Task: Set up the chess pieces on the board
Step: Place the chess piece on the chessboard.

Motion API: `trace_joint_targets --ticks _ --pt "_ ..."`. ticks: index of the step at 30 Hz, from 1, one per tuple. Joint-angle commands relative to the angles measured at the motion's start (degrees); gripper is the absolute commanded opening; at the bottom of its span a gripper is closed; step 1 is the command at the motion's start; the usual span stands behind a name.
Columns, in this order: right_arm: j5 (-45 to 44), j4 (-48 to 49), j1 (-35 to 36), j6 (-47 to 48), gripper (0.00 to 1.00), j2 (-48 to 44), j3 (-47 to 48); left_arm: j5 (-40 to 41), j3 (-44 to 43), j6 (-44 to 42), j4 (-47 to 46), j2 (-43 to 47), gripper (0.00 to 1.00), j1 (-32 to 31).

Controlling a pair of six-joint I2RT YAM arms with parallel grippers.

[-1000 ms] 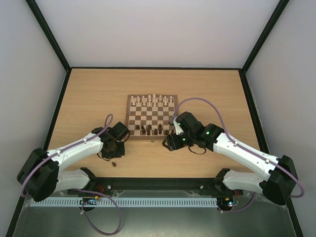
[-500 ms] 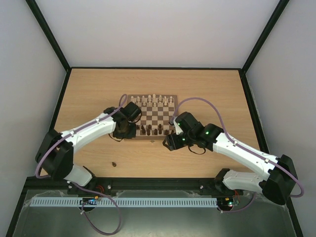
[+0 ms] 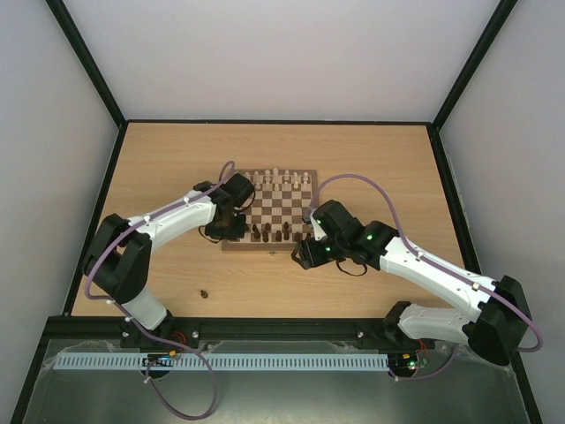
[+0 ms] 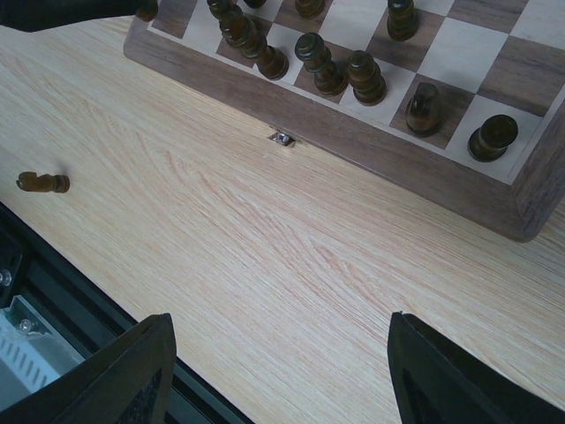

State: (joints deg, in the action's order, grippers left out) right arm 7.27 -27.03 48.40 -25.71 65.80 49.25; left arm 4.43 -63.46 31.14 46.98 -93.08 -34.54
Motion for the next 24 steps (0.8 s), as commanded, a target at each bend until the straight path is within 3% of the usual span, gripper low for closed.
trace_joint_targets --ticks 1,19,24 --pt "0.00 -1.03 0.37 0.13 0.66 0.62 -0.56 -1.41 -2.16 -1.72 -0.68 -1.94 0.14 0.35" --pt "0.26 -0.84 0.38 0.13 0.66 0.33 -0.68 -2.03 -2.69 -1.78 -1.53 -4.04 0.23 -0.09" --pt "0.35 -0.84 0.38 0.16 0.66 0.38 -0.67 -1.70 -3.62 -1.33 -0.73 -3.00 0.32 -0.64"
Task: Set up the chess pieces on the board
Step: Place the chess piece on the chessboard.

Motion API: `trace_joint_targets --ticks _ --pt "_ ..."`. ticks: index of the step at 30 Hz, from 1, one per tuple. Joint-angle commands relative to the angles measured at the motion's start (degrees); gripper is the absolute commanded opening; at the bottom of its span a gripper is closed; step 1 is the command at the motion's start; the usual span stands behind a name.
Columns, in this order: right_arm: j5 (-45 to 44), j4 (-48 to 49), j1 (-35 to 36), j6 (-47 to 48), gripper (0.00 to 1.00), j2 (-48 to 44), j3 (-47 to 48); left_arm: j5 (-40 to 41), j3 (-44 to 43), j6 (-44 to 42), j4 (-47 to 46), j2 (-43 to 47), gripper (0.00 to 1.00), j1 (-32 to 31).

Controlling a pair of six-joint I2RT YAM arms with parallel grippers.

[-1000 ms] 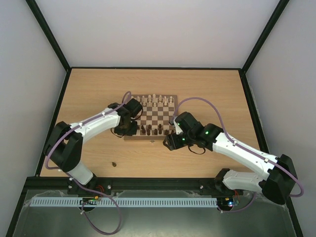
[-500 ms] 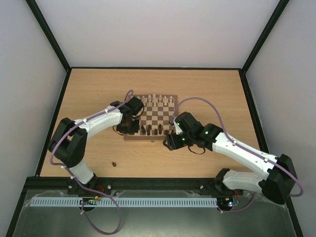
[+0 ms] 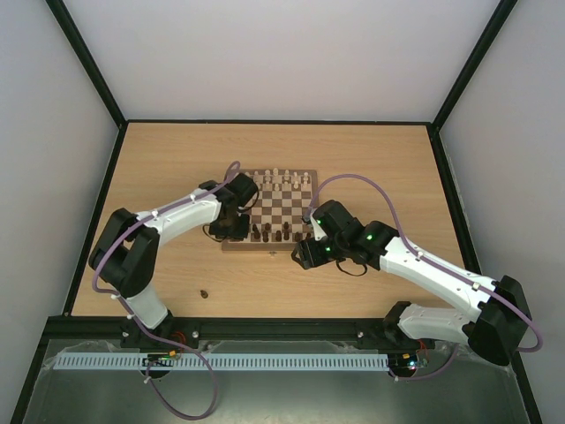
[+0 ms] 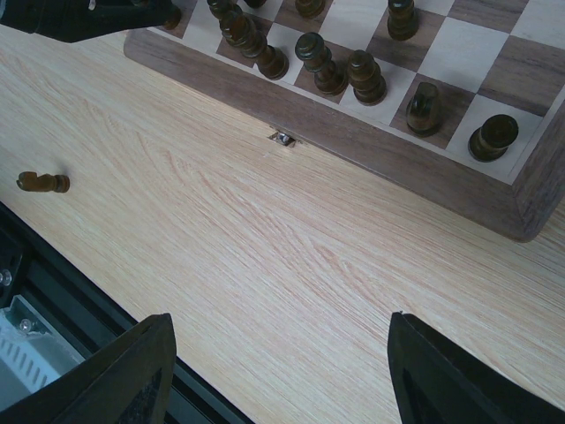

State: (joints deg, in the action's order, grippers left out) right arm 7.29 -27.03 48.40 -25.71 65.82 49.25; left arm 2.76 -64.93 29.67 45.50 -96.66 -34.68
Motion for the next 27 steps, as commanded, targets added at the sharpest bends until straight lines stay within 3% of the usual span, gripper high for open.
trace_joint_targets --ticks 1,6,10,17,27 --pt "0.24 -0.84 0.31 0.14 0.66 0.40 -0.67 0.20 -2.40 0.38 1.19 1.23 0.33 -0.74" --pt "0.59 -0.77 0.38 0.22 0.66 0.33 -0.73 1.78 -2.91 3.19 5.30 6.80 0.43 -2.04" --pt "0.64 -0.75 0.44 0.22 0.66 0.10 -0.71 1.13 1.72 7.27 8.40 14.46 0.52 -3.22" --pt "2.43 -0.27 0.60 0.48 0.66 -1.10 -0.68 -1.14 13.74 16.08 12.91 28.65 0.55 -3.91" --pt "4.51 0.12 2.56 0.67 0.66 -2.19 -0.75 -4.33 20.93 32.74 16.35 41.22 0.59 -9.98"
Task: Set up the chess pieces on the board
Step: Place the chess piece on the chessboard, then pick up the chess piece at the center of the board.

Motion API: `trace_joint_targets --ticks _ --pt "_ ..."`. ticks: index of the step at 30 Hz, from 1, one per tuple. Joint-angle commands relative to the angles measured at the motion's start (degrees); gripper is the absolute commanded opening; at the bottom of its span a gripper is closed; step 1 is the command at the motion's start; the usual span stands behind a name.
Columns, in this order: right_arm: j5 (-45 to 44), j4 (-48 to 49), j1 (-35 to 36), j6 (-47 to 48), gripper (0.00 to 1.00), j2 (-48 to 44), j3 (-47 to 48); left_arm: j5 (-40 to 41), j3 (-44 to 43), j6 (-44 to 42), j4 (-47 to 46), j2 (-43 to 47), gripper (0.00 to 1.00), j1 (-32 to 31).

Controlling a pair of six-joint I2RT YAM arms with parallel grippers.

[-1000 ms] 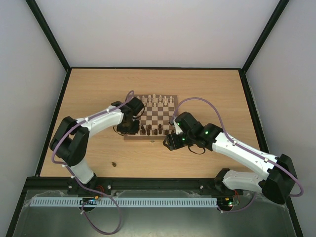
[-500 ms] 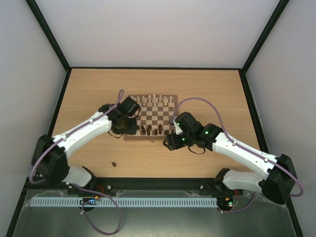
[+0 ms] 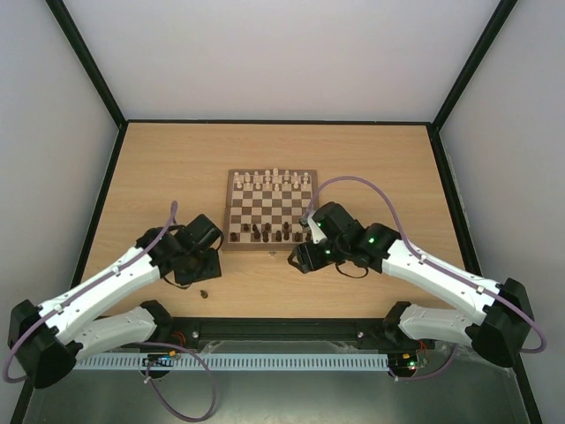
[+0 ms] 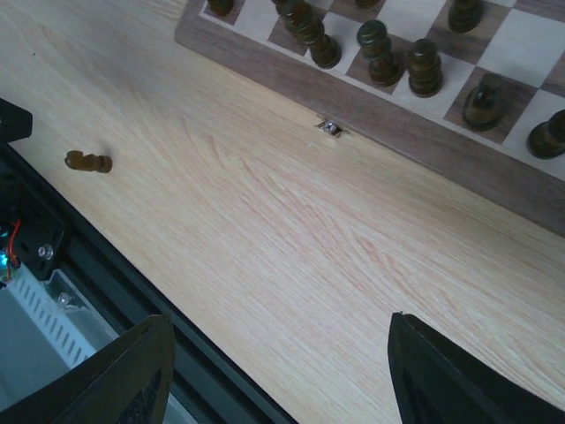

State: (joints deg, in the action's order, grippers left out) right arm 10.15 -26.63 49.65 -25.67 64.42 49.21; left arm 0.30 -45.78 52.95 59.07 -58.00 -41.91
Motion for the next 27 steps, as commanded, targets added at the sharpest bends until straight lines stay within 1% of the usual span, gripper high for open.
trace_joint_targets --ticks 1,5,8,12,17,22,27 --pt "1.67 -0.22 1.68 0.62 0.66 -0.91 -0.72 -2.45 2.77 11.30 2.35 3.25 0.59 -3.95" --pt "2.06 -0.25 2.61 0.71 0.66 -2.02 -0.72 -4.15 7.67 19.35 0.65 4.92 0.59 -8.79" --pt "2.29 -0.13 3.37 0.71 0.66 -2.73 -0.73 -2.05 7.50 22.69 2.76 6.27 0.61 -9.31" --pt "2.58 -0.09 4.00 0.71 0.66 -3.96 -0.82 -0.59 8.73 26.57 3.33 9.06 0.62 -9.63" --pt "3.09 -0.03 4.52 0.80 0.66 -4.73 -0.80 -1.35 12.10 29.45 -0.64 9.87 0.62 -9.60" --pt "3.30 0.16 4.82 0.80 0.66 -5.65 -0.91 0.68 12.12 29.82 -2.04 6.23 0.62 -9.02" --pt "3.75 0.15 4.88 0.88 0.66 -6.21 -0.94 2.04 12.69 30.26 -6.12 3.69 0.61 -7.74"
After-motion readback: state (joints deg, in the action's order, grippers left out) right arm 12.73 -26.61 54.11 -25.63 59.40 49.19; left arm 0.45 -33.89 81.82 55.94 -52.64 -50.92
